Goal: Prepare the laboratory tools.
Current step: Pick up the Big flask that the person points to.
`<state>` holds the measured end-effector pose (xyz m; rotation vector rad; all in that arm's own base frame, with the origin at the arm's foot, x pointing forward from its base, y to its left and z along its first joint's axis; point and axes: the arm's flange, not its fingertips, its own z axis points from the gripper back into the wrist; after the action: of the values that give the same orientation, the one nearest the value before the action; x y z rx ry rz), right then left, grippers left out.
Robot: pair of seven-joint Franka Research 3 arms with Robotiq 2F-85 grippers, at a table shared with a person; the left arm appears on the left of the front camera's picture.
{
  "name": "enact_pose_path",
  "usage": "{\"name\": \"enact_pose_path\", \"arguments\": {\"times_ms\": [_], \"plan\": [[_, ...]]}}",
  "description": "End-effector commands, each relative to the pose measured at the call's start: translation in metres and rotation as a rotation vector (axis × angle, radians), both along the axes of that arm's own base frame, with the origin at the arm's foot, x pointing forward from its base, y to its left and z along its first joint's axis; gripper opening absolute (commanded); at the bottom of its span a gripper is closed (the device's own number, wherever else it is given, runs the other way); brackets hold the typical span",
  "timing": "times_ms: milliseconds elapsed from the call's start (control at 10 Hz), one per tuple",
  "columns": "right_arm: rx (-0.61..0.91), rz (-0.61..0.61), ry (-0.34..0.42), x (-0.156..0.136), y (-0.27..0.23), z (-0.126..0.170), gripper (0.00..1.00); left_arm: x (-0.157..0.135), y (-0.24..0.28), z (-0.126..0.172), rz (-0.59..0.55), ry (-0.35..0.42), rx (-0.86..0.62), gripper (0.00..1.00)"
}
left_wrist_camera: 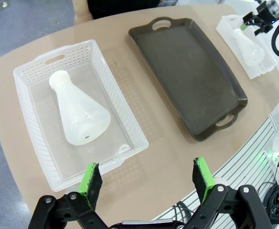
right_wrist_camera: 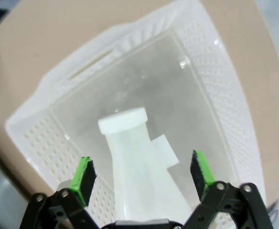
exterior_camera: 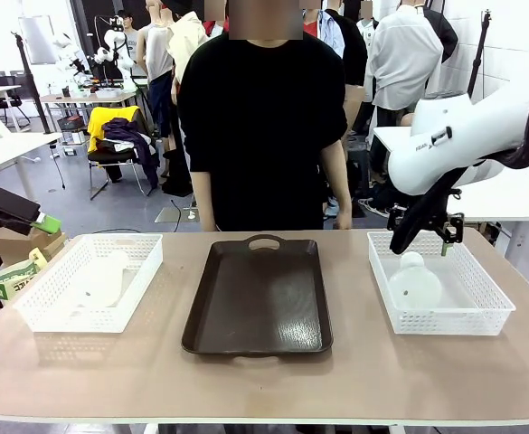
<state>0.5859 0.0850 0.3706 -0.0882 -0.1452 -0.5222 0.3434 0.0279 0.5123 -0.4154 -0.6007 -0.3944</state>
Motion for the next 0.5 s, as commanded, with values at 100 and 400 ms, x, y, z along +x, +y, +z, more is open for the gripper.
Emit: {"name": "enact_pose_path", "arguments": {"times_ms": [100, 400], "plan": [[-0.023, -0.023, -0.012, 0.014, 0.000, -0.016, 1.00, 0.000, 0.003, 0.000, -0.011, -0.004, 0.004, 1.00], [-0.020, -0.015, -0.025, 0.015, 0.004, -0.029, 1.00, 0.000, 0.003, 0.000, -0.011, -0.004, 0.004, 1.00]]}}
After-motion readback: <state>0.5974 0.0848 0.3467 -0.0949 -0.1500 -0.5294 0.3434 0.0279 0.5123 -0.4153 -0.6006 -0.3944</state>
